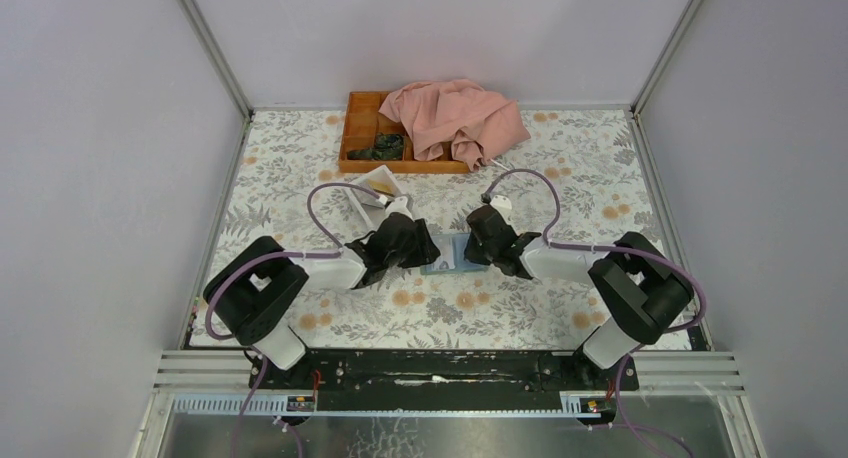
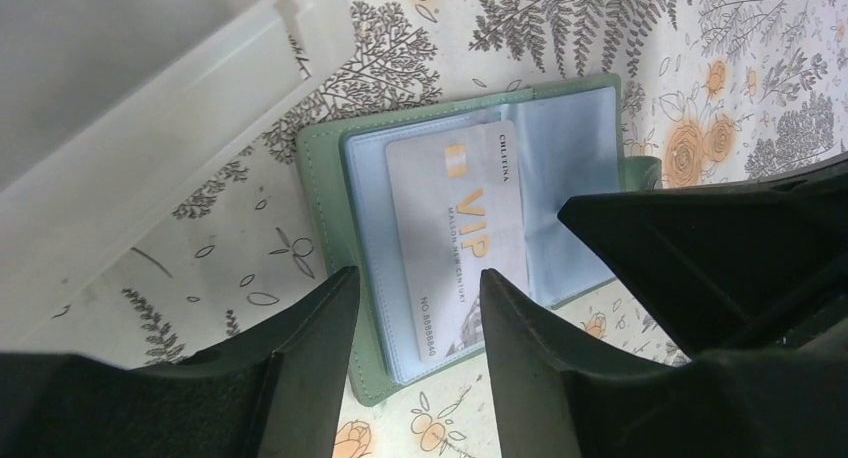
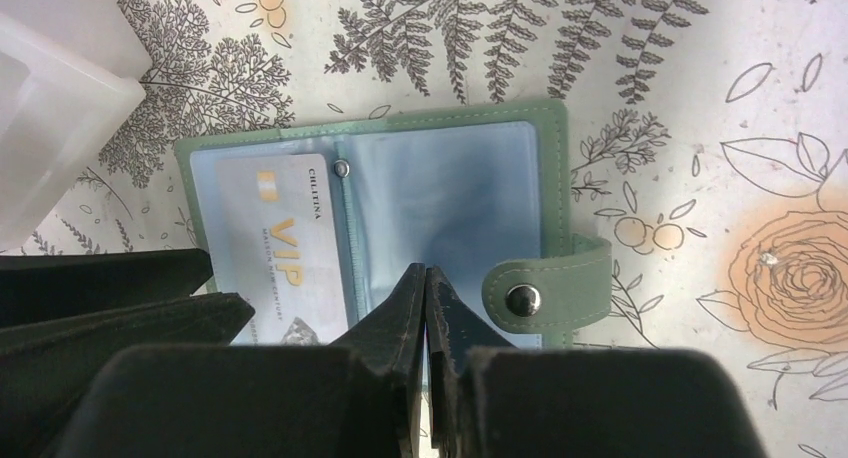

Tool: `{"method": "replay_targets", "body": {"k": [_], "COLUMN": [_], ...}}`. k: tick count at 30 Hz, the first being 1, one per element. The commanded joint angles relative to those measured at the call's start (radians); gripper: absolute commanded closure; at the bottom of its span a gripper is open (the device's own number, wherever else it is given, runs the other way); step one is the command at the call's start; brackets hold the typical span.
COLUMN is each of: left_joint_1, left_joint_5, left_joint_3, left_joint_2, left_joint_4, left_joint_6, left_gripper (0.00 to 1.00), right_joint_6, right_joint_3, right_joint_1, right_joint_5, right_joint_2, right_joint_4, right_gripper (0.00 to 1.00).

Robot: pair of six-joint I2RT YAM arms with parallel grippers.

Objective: Put the credit cards into the card holder
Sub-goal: Insert the credit card into the card holder.

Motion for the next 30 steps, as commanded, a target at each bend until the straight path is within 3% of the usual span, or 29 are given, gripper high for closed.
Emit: {"method": "replay_targets", "body": {"k": [1,14,30], "left_joint_1": [0.016,0.039,0.039], "left_joint_5": [-0.054,0.023,0.029], "left_joint_3": [-0.034,-0.084,-0.092], "left_joint_2": [-0.016,0.037,0.031], "left_joint_4": [-0.014,0.117,0.114], "left_joint_6": [0.018,-0.009,-0.005], "left_gripper": [0.44,0.44,0.45], "right_joint_6": [-0.033,-0.046,-0.028], "right_joint_3": [0.049,0.158,0.196], "right_joint_1": [0.007,0.051,0.102], "right_joint_5": [-0.016,-0.060,0.003], "right_joint_2": [0.040,0.146,0.171], "right_joint_4": [-0.039,-0.046,-0.084], "right_gripper": [0.94,0.96,0.94]}}
